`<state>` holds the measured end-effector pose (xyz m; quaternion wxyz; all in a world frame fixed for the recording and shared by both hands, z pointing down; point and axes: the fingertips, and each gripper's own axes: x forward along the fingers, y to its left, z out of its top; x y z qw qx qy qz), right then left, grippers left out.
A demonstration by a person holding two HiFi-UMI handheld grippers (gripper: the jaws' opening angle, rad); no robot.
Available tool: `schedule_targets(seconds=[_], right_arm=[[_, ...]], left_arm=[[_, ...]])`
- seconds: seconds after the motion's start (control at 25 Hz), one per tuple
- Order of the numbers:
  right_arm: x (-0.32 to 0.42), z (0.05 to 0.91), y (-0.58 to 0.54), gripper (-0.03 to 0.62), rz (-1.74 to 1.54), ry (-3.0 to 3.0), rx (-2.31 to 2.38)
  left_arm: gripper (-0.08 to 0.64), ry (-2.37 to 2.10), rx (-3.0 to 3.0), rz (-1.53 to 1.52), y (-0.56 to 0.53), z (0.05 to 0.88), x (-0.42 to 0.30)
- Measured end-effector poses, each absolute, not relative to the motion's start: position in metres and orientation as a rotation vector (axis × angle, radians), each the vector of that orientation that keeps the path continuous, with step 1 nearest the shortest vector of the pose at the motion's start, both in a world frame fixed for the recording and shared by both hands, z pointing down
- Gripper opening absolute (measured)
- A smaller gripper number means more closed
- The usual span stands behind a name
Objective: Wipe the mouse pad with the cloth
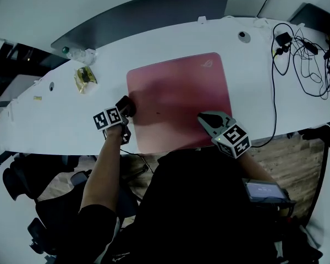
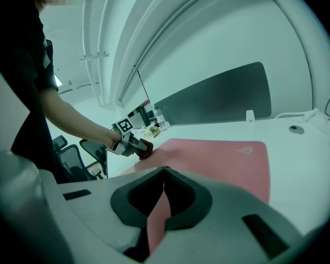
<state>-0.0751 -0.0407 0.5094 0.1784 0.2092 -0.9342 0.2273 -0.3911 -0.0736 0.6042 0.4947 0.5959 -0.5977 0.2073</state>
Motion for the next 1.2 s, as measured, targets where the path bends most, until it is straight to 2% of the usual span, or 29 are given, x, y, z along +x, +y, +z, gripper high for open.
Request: schedule_targets(seconds=[0.24,0.72,1.2], right_arm=[[-0.081,0.507,-0.035,0.026,0.629,-2.631,0.621],[-0.085,0.506,-0.021,0.026,0.632,-2.611,0.692],[-0.085,0.507,-0.020,0.026,0.614,-2.611,0.670]], left_arm=[[0.127,-1.420,1.468,0.669,-0.054,0.600,-0.400],[0.121,-1.276,1.551,0.681,-0.050,0.606,-0.326],[0.120,-1.255,1.540,0.563,-0.057,0.609,-0.278]])
